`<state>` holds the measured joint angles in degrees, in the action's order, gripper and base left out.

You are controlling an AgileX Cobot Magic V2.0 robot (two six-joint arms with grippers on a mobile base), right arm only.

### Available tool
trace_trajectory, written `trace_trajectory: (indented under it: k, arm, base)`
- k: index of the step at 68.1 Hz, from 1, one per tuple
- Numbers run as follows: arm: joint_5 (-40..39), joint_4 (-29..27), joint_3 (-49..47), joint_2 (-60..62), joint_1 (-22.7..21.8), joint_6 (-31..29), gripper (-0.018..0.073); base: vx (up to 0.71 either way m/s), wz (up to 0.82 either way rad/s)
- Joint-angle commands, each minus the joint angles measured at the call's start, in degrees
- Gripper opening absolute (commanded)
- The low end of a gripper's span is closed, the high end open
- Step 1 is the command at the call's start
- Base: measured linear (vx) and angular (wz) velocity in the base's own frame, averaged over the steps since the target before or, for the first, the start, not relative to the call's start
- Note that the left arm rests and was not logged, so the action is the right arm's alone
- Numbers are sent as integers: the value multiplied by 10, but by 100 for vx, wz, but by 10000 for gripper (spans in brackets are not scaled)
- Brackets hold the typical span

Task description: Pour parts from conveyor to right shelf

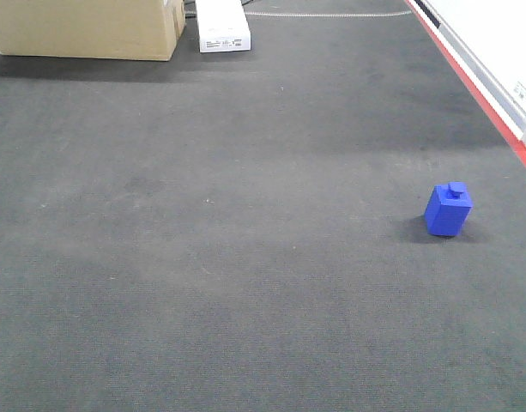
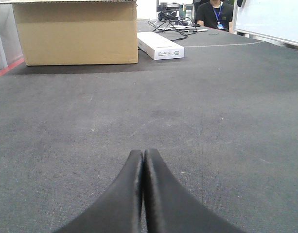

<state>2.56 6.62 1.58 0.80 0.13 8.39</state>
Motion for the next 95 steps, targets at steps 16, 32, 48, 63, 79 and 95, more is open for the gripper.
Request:
trace_trajectory:
  k: [16,32,48,63,79,95]
  arm:
    - [-41,7,0,8,-2,-2,-10]
    - [-41,7,0,8,-2,-2,-10]
    - [-42,7,0,8,-2,-2,-10]
    - [-43,7,0,8,-2,-2,-10]
    - [-185,7,-1,8,-2,-2,-10]
    - [-317,6,-67,8,-2,-3,-6]
  base:
    - [0,0]
    - [0,0]
    - [0,0]
    - [0,0]
    - [0,0]
    - [0,0]
